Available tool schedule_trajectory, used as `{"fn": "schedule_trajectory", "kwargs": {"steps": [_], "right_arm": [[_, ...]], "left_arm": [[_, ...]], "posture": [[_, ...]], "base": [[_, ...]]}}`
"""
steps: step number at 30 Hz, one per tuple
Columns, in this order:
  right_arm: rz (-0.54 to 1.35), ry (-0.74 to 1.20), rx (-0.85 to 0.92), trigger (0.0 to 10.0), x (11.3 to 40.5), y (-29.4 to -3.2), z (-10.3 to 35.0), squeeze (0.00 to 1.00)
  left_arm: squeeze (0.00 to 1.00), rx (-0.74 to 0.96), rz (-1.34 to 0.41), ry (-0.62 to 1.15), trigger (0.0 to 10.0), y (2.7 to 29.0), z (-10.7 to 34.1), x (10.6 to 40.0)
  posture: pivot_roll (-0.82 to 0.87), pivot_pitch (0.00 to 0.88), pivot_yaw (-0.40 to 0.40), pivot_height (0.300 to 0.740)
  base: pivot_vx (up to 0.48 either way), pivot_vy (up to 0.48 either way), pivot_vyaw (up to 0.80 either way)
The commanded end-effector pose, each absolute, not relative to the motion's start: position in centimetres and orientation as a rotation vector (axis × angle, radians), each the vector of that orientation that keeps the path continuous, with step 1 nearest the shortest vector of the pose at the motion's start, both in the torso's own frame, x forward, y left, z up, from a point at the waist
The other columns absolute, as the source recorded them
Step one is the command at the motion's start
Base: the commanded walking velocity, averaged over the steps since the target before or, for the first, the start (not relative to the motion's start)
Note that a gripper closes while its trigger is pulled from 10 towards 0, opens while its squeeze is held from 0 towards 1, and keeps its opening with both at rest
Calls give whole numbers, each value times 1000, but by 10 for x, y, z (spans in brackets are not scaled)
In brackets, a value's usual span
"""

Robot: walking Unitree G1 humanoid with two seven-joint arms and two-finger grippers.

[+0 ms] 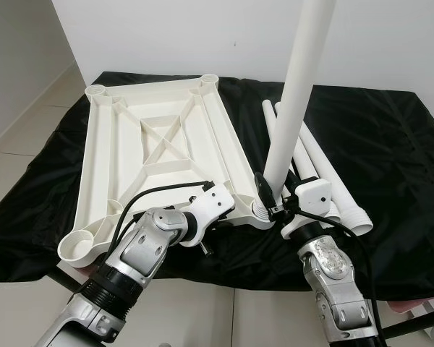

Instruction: Building children table

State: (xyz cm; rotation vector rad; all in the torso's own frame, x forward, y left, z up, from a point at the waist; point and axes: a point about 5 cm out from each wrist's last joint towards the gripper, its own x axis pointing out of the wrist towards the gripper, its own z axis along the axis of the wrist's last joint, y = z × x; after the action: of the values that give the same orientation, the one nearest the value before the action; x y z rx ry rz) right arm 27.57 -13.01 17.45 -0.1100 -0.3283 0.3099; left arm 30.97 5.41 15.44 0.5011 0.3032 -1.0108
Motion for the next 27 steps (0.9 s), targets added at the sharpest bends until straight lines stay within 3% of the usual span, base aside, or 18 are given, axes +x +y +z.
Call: {"fn": "schedule_trajectory", "kwargs": {"steps": [1, 6, 17, 27], "right_arm": [[281, -115, -96, 10000, 274, -142, 131, 0], [322, -75, -65, 10000, 275, -143, 125, 0], [433, -57, -184, 10000, 281, -161, 121, 0], [441, -9, -99, 10000, 282, -179, 109, 0]], "left_arm": [[0, 504, -1044, 233, 10000, 49, 169, 307], [0, 505, -1041, 232, 10000, 49, 169, 307], [0, 499, -1040, 230, 10000, 48, 170, 307], [0, 498, -1036, 231, 10000, 50, 170, 306]], "posture": [[-105, 138, 50, 740], [-104, 140, 51, 740], [-108, 147, 48, 740], [-105, 148, 50, 740]], "base": [[0, 0, 0], [0, 0, 0], [0, 0, 0], [0, 0, 0]]}}
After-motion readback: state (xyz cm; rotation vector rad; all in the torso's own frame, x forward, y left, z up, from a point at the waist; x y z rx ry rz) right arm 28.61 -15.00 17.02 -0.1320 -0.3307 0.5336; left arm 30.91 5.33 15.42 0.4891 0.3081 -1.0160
